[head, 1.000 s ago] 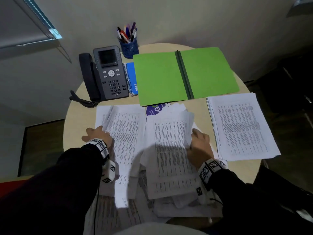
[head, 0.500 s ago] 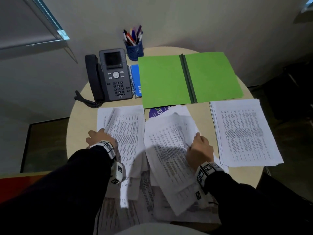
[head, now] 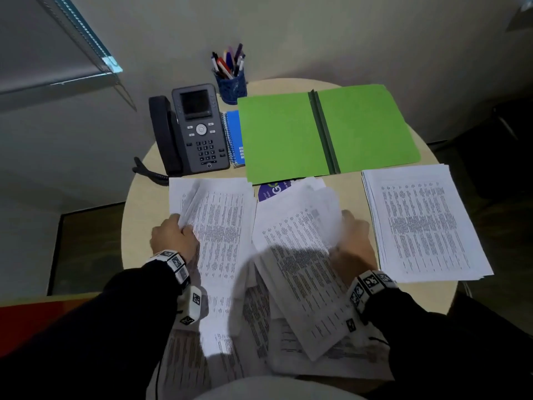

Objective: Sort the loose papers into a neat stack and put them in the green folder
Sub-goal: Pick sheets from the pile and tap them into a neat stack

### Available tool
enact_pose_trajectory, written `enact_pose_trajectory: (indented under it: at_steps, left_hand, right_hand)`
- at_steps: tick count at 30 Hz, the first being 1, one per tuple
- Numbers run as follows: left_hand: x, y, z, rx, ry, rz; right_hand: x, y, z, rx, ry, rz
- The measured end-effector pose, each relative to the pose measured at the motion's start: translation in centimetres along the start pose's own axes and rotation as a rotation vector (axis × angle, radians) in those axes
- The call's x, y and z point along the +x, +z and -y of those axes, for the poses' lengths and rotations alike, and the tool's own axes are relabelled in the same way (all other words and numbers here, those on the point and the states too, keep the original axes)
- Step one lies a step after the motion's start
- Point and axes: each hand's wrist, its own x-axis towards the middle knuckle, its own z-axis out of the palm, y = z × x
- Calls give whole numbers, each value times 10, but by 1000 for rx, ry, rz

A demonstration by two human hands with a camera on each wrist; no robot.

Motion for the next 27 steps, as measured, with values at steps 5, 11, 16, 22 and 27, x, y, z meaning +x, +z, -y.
enact_pose_trajectory:
  at_steps: [5, 11, 16, 22, 27]
  left_hand:
    - [-18, -26, 5, -468, -160, 106]
    - [-43, -84, 4, -710, -191, 212]
    - [-68, -144, -16, -888, -51, 277]
    - [-102, -97, -44, -819, 11, 421]
    - [-123, -41, -45, -1039, -193, 463]
  right_hand:
    - [9, -18, -7, 174, 269, 184]
    - [13, -45, -32, 390, 289, 296]
    - [4, -64, -25, 450, 257, 186]
    - [-23, -56, 36, 800, 63, 364]
    - [-45, -57, 73, 1002, 35, 515]
